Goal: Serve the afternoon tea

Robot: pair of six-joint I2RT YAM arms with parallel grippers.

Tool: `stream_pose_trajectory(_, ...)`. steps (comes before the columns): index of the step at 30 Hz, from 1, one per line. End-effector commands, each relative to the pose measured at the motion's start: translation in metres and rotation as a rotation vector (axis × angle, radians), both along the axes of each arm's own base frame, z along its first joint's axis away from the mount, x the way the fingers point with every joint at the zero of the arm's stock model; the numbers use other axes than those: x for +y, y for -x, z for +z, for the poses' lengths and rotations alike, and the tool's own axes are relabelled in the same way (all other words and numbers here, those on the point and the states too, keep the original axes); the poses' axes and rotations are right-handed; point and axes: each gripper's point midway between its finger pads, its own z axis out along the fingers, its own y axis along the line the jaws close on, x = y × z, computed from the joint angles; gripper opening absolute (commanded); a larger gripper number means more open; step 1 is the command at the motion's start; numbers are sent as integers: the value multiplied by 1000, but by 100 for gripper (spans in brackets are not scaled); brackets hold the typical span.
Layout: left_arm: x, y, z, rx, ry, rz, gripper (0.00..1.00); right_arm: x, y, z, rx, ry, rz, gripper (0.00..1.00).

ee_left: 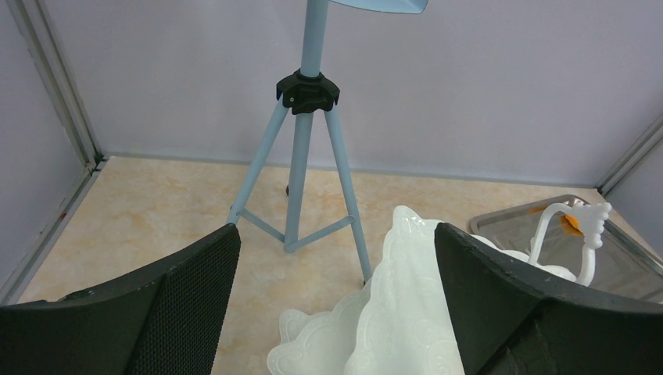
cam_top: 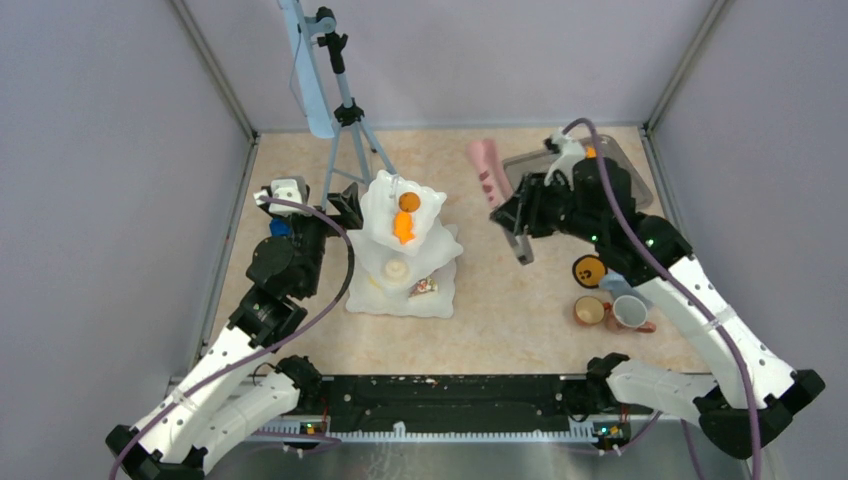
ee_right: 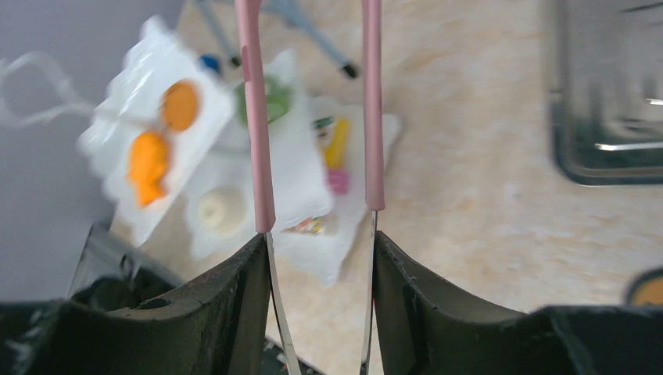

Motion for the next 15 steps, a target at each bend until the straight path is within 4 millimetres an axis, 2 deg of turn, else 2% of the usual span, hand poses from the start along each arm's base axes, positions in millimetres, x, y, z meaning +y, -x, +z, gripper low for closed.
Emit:
stream_pose_trajectory(1,4,2,14,-36,17,7,99,-81,-49,-19,8,148,-259,45)
stream_pose_trajectory(6,3,4,16,-42,23,-4,99,-165,-113,-76,121,354,-509,46)
stream_pose_trajectory(8,2,5,17,-44,25,-10,99,-192,-133,-97,163,457,-578,47)
stream_pose_trajectory(13,1,6,17,-46,30,-19,99,-234,-177,-144,309,568,-592,50)
stream_pose_trajectory(14,0,6,17,-45,30,-20,99,-236,-183,-161,351,595,-577,50)
stream_pose_trajectory(15,0,6,17,-45,33,-21,99,-250,-189,-163,359,608,-599,50)
